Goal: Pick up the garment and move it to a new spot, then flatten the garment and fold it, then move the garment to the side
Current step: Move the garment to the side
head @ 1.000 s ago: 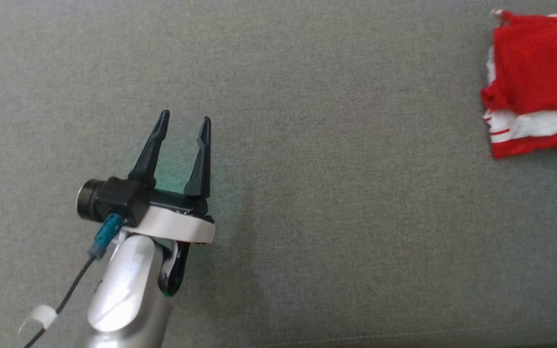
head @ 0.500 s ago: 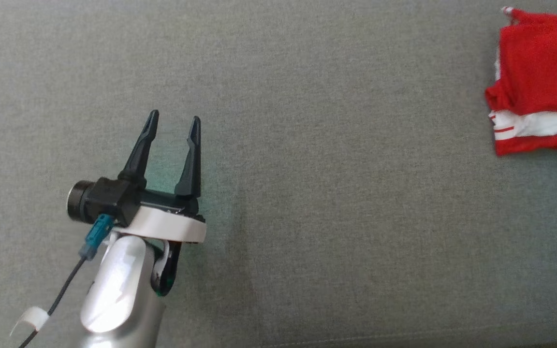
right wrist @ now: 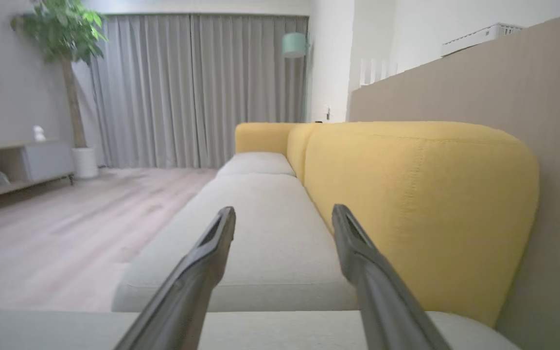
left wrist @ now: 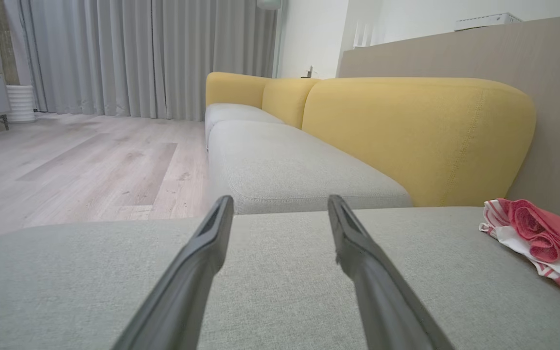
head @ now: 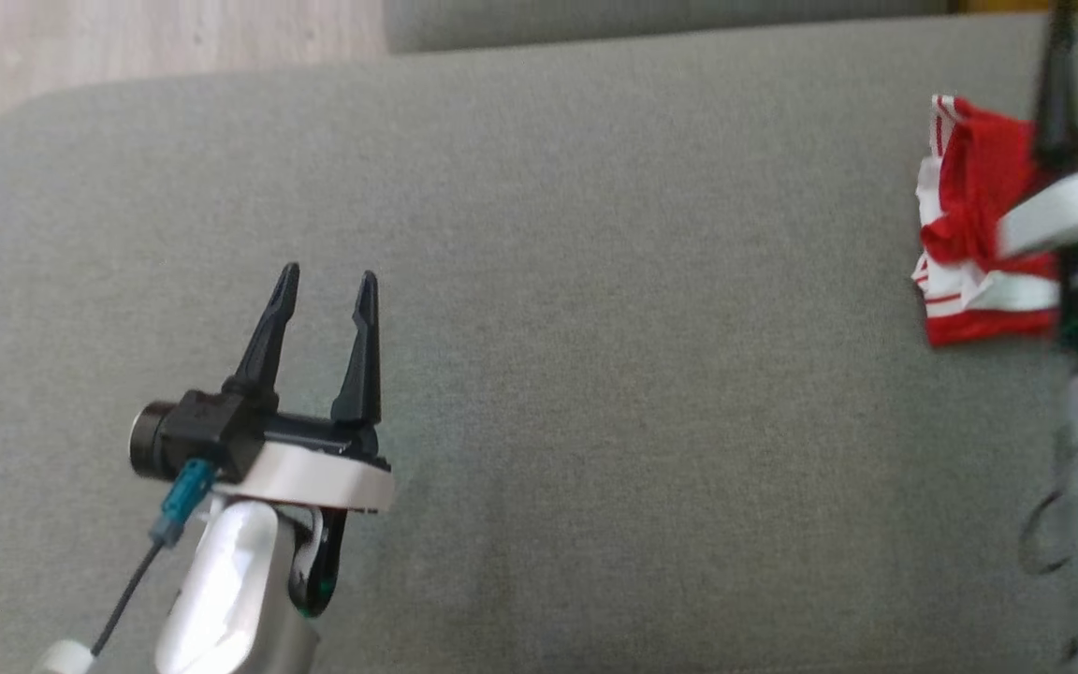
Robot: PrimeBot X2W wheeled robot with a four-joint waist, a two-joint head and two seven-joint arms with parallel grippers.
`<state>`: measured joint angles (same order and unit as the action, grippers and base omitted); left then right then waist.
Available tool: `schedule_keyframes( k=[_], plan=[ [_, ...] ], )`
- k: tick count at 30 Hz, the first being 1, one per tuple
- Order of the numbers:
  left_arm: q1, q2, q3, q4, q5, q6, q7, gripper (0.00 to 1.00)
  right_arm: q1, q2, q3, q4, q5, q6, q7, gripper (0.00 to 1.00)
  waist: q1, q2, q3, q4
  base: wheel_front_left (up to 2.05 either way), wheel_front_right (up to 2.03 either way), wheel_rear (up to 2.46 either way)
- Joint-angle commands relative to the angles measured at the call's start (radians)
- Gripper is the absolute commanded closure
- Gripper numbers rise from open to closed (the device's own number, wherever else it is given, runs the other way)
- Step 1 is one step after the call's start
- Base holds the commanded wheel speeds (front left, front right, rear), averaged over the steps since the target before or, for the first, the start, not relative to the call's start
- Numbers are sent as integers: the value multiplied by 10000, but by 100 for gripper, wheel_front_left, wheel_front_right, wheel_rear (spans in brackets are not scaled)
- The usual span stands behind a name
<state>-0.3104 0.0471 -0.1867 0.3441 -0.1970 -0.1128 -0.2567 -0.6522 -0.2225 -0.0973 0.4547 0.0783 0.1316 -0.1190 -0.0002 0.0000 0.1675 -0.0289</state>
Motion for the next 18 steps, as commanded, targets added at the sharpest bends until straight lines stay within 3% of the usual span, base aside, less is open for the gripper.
schedule_keyframes(
  k=[1,4,7,14,18],
  plan=[
    [-91,58,415,-418,-72,74,-51,0,446,449,185,-623,264,-9,-264,0,2,0,-358,167,0,0,0],
    [243,49,232,-515,-105,14,-51,0,1253,1256,334,-1132,526,-9,-587,0,2,0,-658,288,0,0,0],
    [606,44,260,-549,-145,48,-51,0,2170,1631,644,-1479,701,-9,-849,0,2,0,-834,417,0,0,0],
    [1175,35,479,-729,-529,230,-51,0,3988,1719,1744,-1356,2041,-9,-1333,0,2,0,-1034,644,0,0,0],
    [1335,34,566,-745,-663,371,-51,0,4417,1720,1992,-1051,1771,-9,-1411,0,2,0,-1090,724,0,0,0]
  ],
)
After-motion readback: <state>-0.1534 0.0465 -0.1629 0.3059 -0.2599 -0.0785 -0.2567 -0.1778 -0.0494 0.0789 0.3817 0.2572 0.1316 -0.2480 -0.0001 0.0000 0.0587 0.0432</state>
